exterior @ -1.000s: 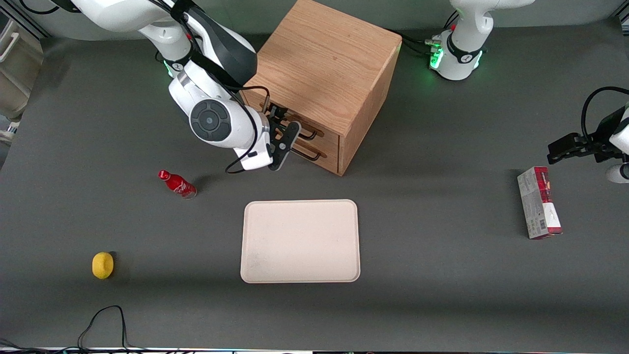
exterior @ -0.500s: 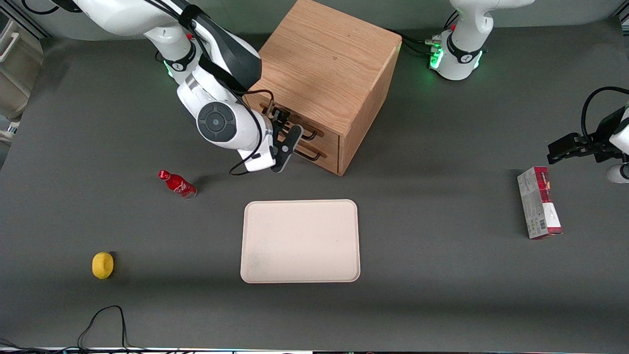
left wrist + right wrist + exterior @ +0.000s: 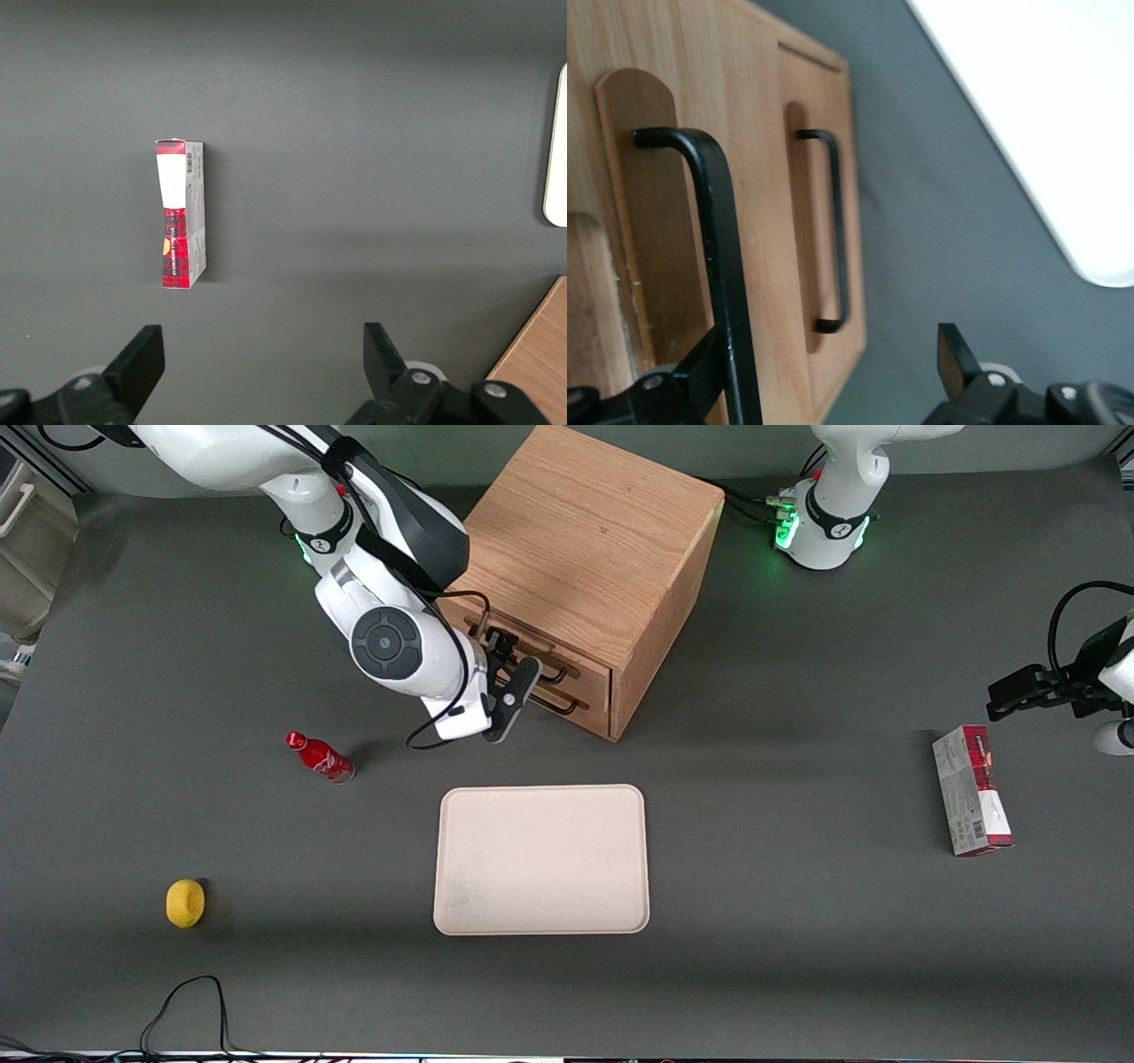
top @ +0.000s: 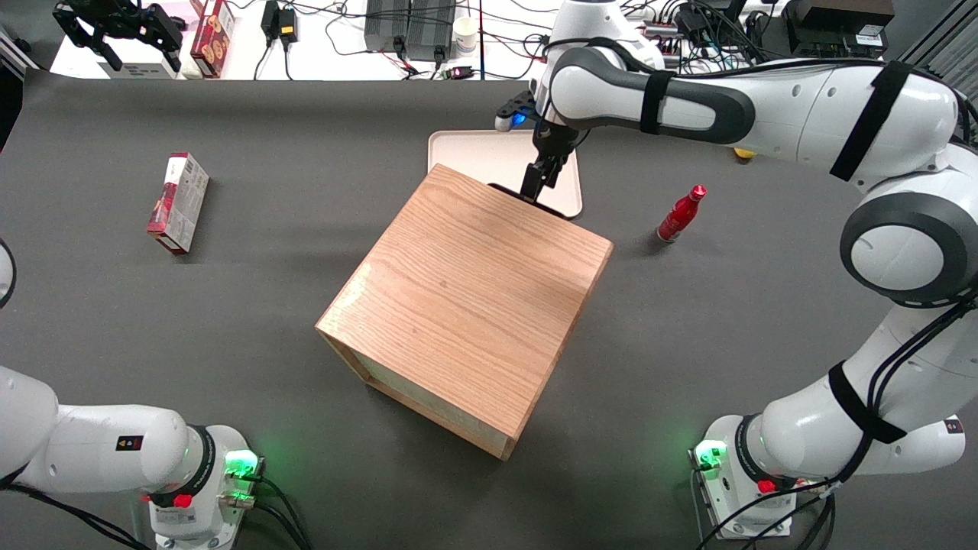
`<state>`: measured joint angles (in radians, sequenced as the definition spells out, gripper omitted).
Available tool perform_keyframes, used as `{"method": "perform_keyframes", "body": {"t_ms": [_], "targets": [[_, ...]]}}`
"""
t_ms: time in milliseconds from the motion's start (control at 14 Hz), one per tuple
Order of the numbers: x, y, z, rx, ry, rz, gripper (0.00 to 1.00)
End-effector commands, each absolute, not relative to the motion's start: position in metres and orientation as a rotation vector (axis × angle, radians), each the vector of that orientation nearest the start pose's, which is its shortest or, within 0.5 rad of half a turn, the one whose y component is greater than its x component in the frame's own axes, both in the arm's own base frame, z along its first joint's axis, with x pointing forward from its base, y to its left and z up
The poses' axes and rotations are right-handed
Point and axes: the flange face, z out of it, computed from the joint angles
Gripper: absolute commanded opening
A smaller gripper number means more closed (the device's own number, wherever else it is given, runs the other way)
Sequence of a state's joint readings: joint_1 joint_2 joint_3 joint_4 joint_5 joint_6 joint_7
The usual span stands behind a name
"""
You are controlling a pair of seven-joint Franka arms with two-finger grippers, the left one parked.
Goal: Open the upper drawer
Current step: 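Pull the handle outward with the right gripper, sliding the drawer open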
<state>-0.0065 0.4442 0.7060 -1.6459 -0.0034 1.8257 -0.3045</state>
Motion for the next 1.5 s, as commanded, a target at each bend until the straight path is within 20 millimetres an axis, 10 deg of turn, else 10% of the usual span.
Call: {"method": "perform_keyframes", "body": {"t_ms": [0, 1071, 1429], "targets": [[0.545, 0.356, 0.403, -2.58, -1.354, 0.25, 1.0], [0.651, 0.249, 0.405, -2.801, -1.148, 0.107, 1.0], [0.648, 0.232, 0.456, -2.871, -1.022, 0.082, 1.0]]}}
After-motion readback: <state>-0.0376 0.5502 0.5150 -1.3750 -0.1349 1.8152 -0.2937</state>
